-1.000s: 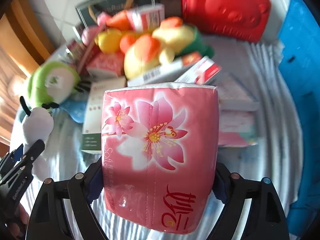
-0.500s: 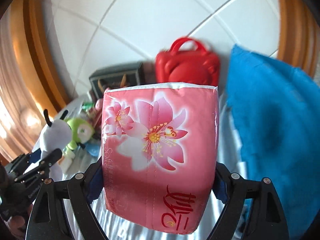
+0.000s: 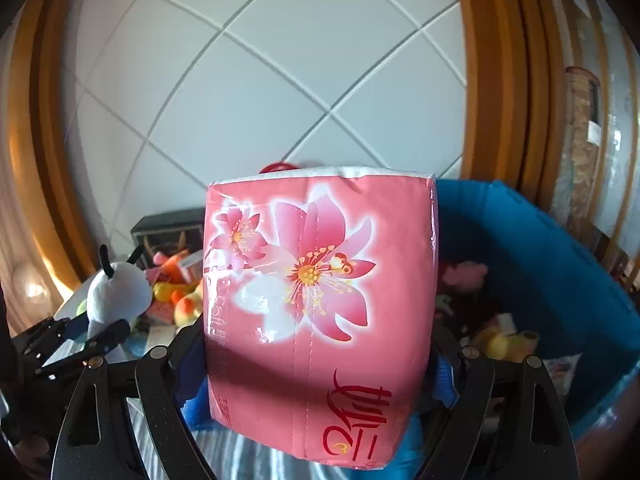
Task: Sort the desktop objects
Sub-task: 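Carry both items over the blue bin and open both grippers to drop them, then return both grippers from the bin to the table pile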
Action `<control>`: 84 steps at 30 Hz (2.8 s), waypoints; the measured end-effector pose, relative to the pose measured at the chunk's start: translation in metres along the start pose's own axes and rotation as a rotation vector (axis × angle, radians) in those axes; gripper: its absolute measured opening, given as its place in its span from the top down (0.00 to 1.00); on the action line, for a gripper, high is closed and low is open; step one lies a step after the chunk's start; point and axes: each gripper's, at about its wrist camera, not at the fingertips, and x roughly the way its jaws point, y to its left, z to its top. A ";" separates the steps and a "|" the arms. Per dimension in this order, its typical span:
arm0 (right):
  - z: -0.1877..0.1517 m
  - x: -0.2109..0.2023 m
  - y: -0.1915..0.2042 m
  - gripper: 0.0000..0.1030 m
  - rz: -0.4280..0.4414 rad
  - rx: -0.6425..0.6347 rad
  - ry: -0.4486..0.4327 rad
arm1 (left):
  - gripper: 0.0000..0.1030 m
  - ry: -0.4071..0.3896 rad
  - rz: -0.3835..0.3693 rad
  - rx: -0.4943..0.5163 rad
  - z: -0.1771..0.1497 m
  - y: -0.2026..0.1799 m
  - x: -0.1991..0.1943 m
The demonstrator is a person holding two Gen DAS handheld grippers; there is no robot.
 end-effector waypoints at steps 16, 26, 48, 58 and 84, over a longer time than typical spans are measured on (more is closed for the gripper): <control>0.057 0.006 -0.167 0.15 -0.254 -0.061 -0.022 | 0.62 -0.048 -0.223 0.106 0.142 -0.208 0.049; 0.053 0.072 -0.249 0.15 -0.272 -0.036 0.106 | 0.62 0.198 -0.219 0.206 0.152 -0.321 0.160; 0.035 0.137 -0.288 0.02 -0.270 -0.043 0.276 | 0.34 0.320 -0.108 0.229 0.136 -0.329 0.213; 0.038 0.121 -0.287 0.00 -0.270 -0.045 0.273 | 0.34 0.310 -0.119 0.223 0.140 -0.319 0.192; 0.029 -0.008 -0.098 0.00 0.107 -0.010 -0.024 | 0.15 -0.091 -0.039 -0.120 0.088 -0.097 0.002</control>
